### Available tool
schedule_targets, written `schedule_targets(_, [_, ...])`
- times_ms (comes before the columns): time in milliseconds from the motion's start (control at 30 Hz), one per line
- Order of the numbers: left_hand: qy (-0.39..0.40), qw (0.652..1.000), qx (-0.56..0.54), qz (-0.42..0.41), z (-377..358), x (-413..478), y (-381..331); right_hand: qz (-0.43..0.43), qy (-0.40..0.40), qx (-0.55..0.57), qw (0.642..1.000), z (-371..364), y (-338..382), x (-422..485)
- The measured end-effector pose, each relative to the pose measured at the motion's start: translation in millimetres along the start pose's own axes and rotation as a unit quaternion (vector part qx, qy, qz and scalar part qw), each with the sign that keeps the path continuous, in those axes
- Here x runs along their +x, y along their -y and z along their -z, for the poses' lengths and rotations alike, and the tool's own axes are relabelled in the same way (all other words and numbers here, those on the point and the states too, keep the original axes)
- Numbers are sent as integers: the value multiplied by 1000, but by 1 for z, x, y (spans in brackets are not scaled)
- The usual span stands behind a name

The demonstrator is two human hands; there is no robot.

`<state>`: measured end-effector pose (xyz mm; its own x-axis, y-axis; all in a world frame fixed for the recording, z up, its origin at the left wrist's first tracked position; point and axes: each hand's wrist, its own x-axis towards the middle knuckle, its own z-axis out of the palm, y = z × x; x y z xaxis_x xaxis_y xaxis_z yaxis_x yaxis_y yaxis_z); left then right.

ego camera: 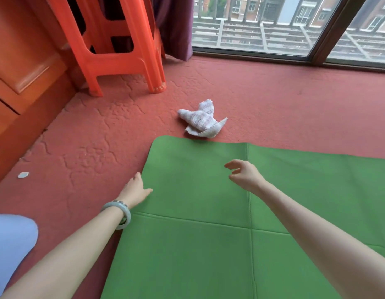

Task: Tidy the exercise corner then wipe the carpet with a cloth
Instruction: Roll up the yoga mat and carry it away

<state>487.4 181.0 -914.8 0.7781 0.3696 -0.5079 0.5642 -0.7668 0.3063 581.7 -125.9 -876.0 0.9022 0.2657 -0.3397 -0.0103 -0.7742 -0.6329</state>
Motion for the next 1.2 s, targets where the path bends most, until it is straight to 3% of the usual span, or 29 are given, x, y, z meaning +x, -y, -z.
schedule_targets(200, [-4, 996, -81, 29, 2, -7, 19, -7, -9, 19, 1000, -5, 6, -4])
schedule_targets(300, [-14, 997, -78, -25, 16, -7, 22, 7, 13, 23, 1000, -14, 16, -4])
schedule_targets(467, [-19, 988, 67, -137, 25, -16, 11, 17, 56, 47, 997, -48, 35, -7])
schedule_targets(600, [36, 984, -2, -175, 18, -15, 5, 1, 134, 124, 983, -90, 56, -14])
schedule_targets(667, [69, 980, -93, -160, 16, -16, 2, -25, 193, 183, 964, -108, 69, -19])
schedule_targets(800, [84, 954, -275, -91, 10, -12, -8, -54, 278, 165, 945, -135, 92, -28])
schedule_targets(900, [73, 963, -253, -57, 3, -6, -17, -80, 286, 190, 936, -146, 102, -29])
schedule_targets(1033, [113, 964, -240, 19, -1, -12, -25, -140, 245, 272, 920, -135, 106, -35])
schedule_targets(1200, [130, 962, -241, 27, 28, -62, -49, -195, 236, 324, 895, -82, 126, -77])
